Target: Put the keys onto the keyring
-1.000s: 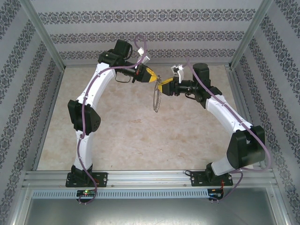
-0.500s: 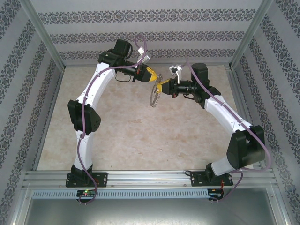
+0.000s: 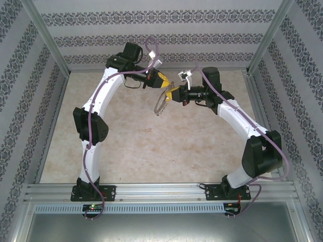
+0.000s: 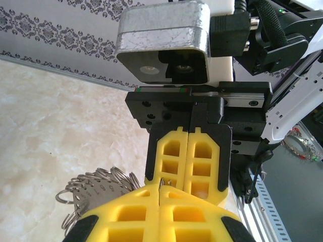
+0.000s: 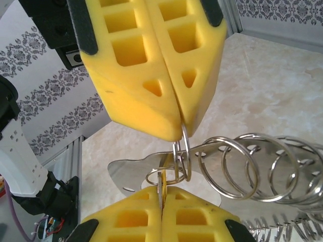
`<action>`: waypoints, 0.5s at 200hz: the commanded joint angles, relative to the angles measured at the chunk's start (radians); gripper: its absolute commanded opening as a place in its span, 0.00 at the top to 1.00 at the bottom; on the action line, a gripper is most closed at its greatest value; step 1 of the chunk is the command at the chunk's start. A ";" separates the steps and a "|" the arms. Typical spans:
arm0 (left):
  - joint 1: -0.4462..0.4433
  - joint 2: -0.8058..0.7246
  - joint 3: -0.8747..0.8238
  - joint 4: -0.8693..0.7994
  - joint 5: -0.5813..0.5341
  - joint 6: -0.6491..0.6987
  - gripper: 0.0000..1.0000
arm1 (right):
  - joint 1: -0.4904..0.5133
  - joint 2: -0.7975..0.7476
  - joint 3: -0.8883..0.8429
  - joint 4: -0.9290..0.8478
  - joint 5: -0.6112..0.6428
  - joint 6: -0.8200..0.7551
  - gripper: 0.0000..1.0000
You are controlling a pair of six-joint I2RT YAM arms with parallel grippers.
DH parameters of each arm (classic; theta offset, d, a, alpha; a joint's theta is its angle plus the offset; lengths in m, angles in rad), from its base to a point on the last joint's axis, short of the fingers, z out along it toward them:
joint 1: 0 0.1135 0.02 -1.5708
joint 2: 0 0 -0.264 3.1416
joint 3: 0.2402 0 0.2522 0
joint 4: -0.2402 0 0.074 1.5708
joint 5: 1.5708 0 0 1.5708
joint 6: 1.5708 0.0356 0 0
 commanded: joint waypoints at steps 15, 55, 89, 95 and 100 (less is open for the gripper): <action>0.003 -0.042 0.001 0.041 0.026 -0.008 1.00 | 0.021 0.020 0.037 -0.040 -0.060 -0.032 0.91; 0.003 -0.042 0.003 0.039 0.025 -0.005 1.00 | -0.023 -0.035 0.001 -0.036 -0.059 -0.021 0.62; 0.002 -0.043 0.003 0.039 0.029 -0.008 1.00 | -0.081 -0.111 -0.037 -0.025 -0.074 -0.003 0.63; 0.003 -0.042 0.000 0.038 0.028 -0.006 1.00 | -0.089 -0.121 -0.042 -0.015 -0.074 0.003 0.63; 0.002 -0.042 0.002 0.039 0.029 -0.006 1.00 | -0.095 -0.127 -0.045 -0.006 -0.071 0.010 0.63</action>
